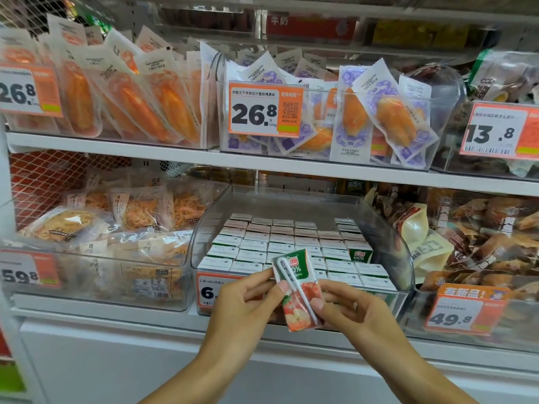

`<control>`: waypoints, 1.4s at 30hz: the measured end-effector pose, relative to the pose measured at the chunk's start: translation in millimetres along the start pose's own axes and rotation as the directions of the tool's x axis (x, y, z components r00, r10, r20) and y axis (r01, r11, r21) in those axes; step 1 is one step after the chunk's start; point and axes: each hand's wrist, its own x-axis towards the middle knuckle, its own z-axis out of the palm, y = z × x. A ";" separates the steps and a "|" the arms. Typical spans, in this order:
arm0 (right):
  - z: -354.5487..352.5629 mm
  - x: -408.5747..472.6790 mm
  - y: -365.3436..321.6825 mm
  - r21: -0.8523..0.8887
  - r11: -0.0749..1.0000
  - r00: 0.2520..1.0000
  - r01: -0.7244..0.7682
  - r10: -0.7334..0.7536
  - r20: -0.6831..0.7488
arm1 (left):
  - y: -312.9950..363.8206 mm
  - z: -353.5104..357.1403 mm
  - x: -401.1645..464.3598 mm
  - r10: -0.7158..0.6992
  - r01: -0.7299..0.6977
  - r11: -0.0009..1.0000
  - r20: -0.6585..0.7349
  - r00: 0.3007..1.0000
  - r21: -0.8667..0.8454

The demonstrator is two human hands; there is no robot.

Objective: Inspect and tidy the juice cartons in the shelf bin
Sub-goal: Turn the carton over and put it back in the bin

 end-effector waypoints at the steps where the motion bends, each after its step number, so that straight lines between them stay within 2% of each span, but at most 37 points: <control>1: 2.8 -0.7 -0.3 -0.064 0.997 0.999 0.033 -0.035 -0.040 | -1.0 1.0 1.5 0.008 -0.008 1.000 -0.023 1.000 0.012; 3: 7.4 -2.1 1.3 -0.228 0.969 0.984 0.092 -0.124 -0.129 | -1.4 4.6 2.6 -0.013 0.014 1.000 -0.030 0.999 0.023; 6: 11.8 -6.1 5.2 -0.412 0.899 0.948 0.146 -0.246 -0.203 | 2.6 11.4 1.6 -0.094 0.097 0.994 0.053 0.994 -0.049; 9: 16.4 -10.1 5.9 -0.568 0.800 0.924 0.194 -0.344 -0.168 | 4.2 13.6 -1.0 -0.099 0.102 0.994 0.071 0.993 -0.049; 11: 19.6 -11.8 3.8 -0.606 0.753 0.912 0.256 -0.395 -0.106 | 4.7 12.1 -2.5 -0.100 0.102 0.994 0.048 0.994 -0.037; 12: 19.8 -11.8 2.4 -0.596 0.754 0.916 0.275 -0.393 -0.075 | 5.3 10.8 -3.4 -0.108 0.110 0.993 0.039 0.993 -0.038; 14: 15.4 -8.1 -1.6 -0.491 0.835 0.950 0.250 -0.308 -0.041 | 7.0 8.5 -3.0 -0.122 0.124 0.992 0.050 0.991 -0.024; 17: 5.0 -4.6 -6.2 -0.216 0.971 0.995 0.099 -0.099 0.012 | 10.2 4.8 -3.4 -0.114 0.117 0.993 0.141 0.983 -0.010; 22: -2.8 -3.6 -8.5 -0.039 0.998 0.997 -0.052 0.054 0.049 | 12.4 5.9 -7.0 -0.038 0.041 0.999 0.275 0.961 -0.005; 27: -2.1 -4.1 -5.9 0.043 0.992 0.990 -0.117 0.113 0.088 | 10.1 5.8 -4.3 -0.092 0.072 0.995 0.316 0.944 0.072; 31: -3.5 -3.7 -2.3 0.041 0.994 0.995 -0.101 0.100 0.016 | 10.9 3.0 -1.2 -0.043 0.016 0.996 0.323 0.946 0.085; 34: -9.7 -3.5 -4.3 0.018 0.999 0.999 -0.038 0.039 -0.035 | 11.8 0.4 -0.4 0.077 -0.138 0.973 0.303 0.950 0.184; 39: -22.2 -6.8 -8.0 -0.055 0.989 0.990 0.140 -0.141 -0.022 | 7.2 -1.7 -5.1 0.210 -0.317 0.903 0.343 0.915 0.291; 42: -29.0 -8.1 -6.7 -0.085 0.979 0.983 0.184 -0.184 0.007 | 7.6 -3.2 -6.2 0.291 -0.423 0.839 0.376 0.880 0.342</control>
